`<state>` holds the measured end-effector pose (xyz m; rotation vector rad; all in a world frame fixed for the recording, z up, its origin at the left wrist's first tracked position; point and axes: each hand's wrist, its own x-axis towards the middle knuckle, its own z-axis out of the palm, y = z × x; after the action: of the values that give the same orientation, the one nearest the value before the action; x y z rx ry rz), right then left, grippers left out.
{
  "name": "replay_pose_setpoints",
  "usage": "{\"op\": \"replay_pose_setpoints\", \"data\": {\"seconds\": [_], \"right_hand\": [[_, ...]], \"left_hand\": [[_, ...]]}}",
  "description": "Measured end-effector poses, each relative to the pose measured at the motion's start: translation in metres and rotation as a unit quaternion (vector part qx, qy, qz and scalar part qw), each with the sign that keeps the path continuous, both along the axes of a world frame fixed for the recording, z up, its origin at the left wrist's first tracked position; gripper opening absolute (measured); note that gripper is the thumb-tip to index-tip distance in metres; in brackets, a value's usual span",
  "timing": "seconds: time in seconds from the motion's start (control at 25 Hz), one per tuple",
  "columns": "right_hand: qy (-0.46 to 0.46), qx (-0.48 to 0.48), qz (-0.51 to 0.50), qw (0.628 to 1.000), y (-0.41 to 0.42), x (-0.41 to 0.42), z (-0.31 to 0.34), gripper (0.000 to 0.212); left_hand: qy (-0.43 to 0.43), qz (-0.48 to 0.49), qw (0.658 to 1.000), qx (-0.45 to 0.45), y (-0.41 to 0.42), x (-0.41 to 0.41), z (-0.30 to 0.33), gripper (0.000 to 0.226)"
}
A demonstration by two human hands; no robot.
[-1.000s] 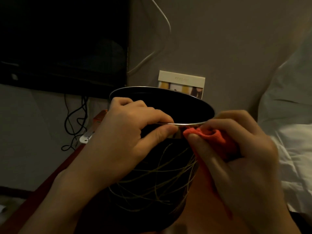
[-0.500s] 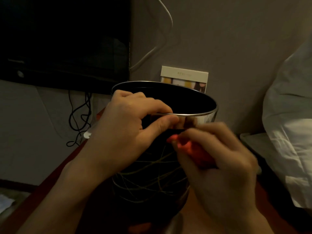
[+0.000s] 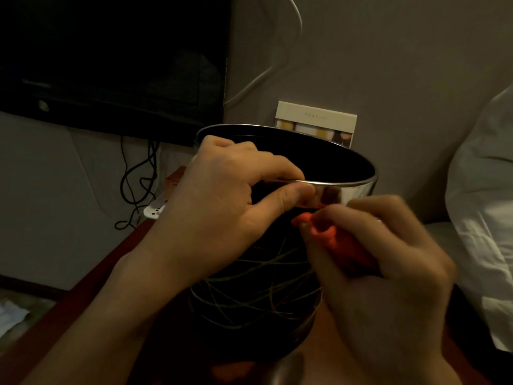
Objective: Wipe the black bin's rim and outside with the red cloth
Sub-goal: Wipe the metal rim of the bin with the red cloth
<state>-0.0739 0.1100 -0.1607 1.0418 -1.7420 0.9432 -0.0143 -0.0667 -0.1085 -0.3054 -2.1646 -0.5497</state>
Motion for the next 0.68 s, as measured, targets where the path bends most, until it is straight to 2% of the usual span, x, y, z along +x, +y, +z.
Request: {"op": "replay_pose_setpoints", "data": {"seconds": [0.08, 0.24, 0.32, 0.48, 0.68], "right_hand": [[0.001, 0.012, -0.003, 1.000, -0.004, 0.003, -0.004, 0.021], [-0.013, -0.069, 0.023, 0.997, 0.015, -0.001, 0.019, 0.012], [-0.026, -0.080, 0.041, 0.996, 0.023, -0.003, 0.026, 0.012], [-0.028, -0.060, 0.048, 0.997, 0.020, -0.005, 0.021, 0.012], [-0.018, -0.006, 0.044, 0.999, 0.006, -0.006, 0.004, 0.015]], "left_hand": [[-0.002, -0.005, 1.000, -0.003, 0.000, 0.001, 0.000, 0.012], [-0.034, -0.020, 0.999, -0.009, -0.006, 0.003, 0.003, 0.012], [-0.033, -0.015, 0.999, -0.012, -0.004, 0.004, 0.002, 0.016], [-0.021, 0.003, 0.999, -0.028, 0.012, 0.003, -0.001, 0.022], [-0.024, -0.008, 1.000, -0.011, 0.004, -0.001, 0.000, 0.019]]}}
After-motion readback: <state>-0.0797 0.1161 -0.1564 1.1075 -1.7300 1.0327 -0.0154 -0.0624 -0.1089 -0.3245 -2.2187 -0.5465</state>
